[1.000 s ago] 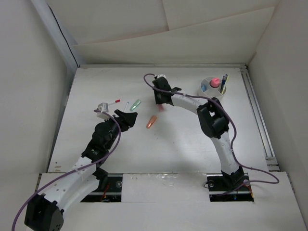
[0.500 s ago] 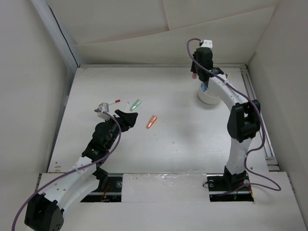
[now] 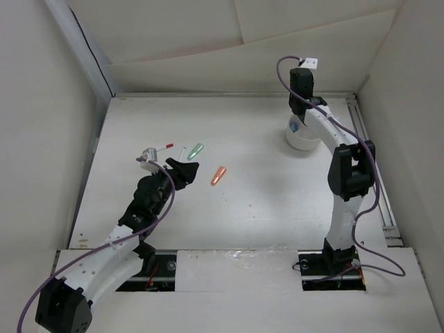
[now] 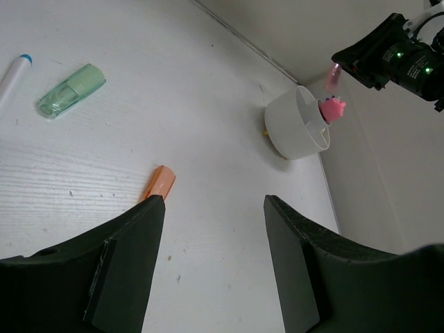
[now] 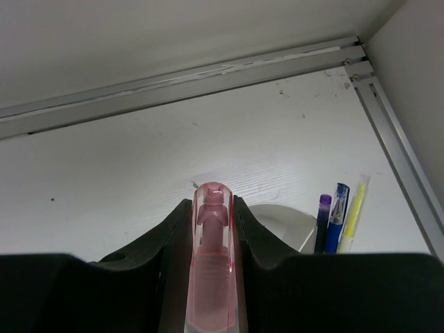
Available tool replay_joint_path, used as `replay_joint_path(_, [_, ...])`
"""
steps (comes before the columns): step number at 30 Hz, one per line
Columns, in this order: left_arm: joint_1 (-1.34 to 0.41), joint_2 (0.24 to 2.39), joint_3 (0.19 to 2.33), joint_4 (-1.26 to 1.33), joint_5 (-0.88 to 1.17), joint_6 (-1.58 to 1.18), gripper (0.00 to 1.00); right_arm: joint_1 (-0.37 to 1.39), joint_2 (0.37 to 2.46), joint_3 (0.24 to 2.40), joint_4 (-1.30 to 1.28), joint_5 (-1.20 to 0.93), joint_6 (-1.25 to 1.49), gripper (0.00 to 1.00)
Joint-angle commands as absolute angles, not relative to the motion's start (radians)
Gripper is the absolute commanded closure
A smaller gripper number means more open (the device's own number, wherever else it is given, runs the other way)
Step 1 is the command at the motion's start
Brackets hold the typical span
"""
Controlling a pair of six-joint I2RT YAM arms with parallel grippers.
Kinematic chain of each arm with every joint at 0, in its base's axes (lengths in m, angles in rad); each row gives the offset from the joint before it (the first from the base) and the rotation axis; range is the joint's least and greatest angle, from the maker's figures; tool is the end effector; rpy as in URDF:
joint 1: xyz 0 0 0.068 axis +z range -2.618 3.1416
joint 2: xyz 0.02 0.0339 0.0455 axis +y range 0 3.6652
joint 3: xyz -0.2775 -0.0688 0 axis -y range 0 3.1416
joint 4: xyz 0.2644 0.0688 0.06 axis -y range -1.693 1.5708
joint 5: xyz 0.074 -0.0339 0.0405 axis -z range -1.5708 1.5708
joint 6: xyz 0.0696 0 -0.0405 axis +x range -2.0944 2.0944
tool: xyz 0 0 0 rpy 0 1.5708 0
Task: Sort the stationery into containers
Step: Place the stationery into the container
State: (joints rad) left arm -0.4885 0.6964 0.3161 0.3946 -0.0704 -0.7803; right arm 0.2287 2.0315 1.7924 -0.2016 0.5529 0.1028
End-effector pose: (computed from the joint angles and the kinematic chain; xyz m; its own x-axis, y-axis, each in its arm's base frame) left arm 0.1951 -0.0981 0.2511 -0.2767 -0.6477 -0.7099 0.2975 0.6448 -0.7041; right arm 0.5293 0.0857 0.3009 -0.3856 -0.0001 -0.9227 0.3109 0.9415 -0.1300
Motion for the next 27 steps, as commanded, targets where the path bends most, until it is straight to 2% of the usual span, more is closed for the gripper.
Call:
replay_joint_path(1, [-0.485, 0.709, 0.333, 0.445, -0.058, -0.785, 0.44, 0.235, 2.052, 1.818, -0.175, 0.618, 0.071, 0.93])
replay_joint_path(27, [-0.485, 0.699, 0.333, 0.445, -0.058, -0.785, 0.44, 0.298, 2.091, 1.724, -0.166, 0.794, 0.029, 0.88])
